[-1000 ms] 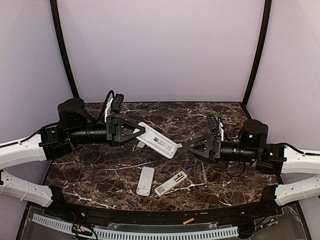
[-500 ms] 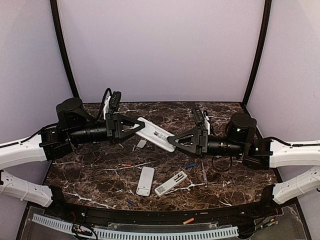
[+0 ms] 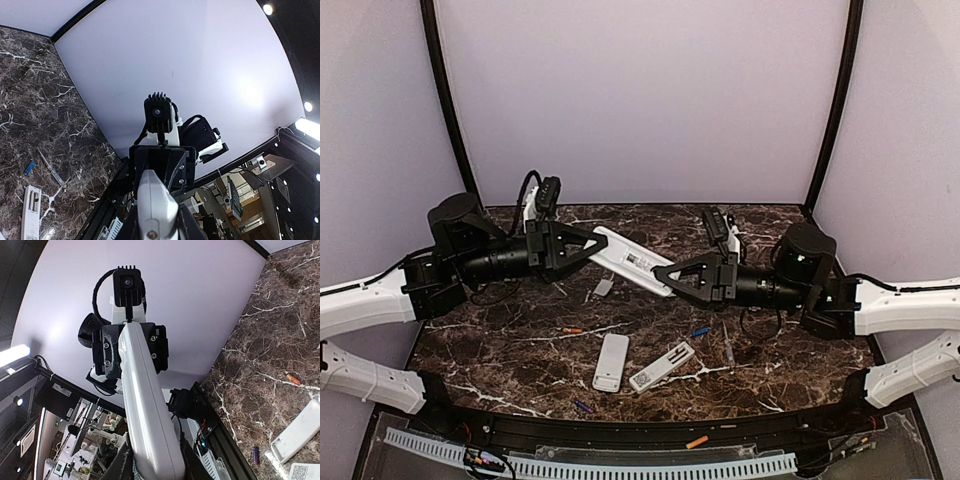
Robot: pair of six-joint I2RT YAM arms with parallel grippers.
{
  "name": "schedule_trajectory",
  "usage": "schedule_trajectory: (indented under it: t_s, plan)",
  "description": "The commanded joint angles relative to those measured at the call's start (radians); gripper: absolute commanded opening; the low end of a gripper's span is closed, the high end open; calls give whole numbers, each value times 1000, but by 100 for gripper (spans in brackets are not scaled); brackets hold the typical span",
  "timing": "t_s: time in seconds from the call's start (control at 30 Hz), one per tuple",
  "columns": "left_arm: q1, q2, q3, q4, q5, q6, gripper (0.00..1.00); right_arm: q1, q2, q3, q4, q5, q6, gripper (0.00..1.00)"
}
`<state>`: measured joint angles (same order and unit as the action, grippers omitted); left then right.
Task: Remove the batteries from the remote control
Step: Pick up the screwdriver from the center of the board.
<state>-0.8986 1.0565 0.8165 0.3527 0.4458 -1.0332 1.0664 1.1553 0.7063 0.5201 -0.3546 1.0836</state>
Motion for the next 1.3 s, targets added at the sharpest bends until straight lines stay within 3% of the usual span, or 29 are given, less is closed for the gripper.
schedule_trajectory:
  t_s: [0.0, 0.17, 0.27, 0.6, 0.87, 0.9, 1.0, 1.13, 1.27]
  plan:
    - [4, 36, -10, -30, 58, -17, 16, 8, -10, -15, 71, 12, -7, 1]
    - [13, 59, 0, -39, 118, -9, 47, -1, -27, -17, 39, -1, 6, 0]
    - [16, 77, 15, -61, 163, 2, 50, -19, -40, -12, 5, -38, 6, 0]
    - [18, 89, 10, -53, 225, 2, 36, -64, -77, -3, -122, -72, 10, 0]
    - [18, 108, 1, -26, 258, -9, 10, -84, -49, -20, -130, -93, 26, 0]
    - [17, 109, -1, -24, 256, -10, 8, -85, -48, -24, -133, -92, 27, 2]
    - [19, 107, -8, -24, 236, -13, 1, -93, -54, -37, -150, -85, 26, 25]
    - [24, 90, -24, -44, 183, -13, 0, -107, -104, -47, -218, -55, 5, 57]
    - [46, 76, -39, -81, 154, -14, 0, -118, -169, -44, -334, -14, -31, 72]
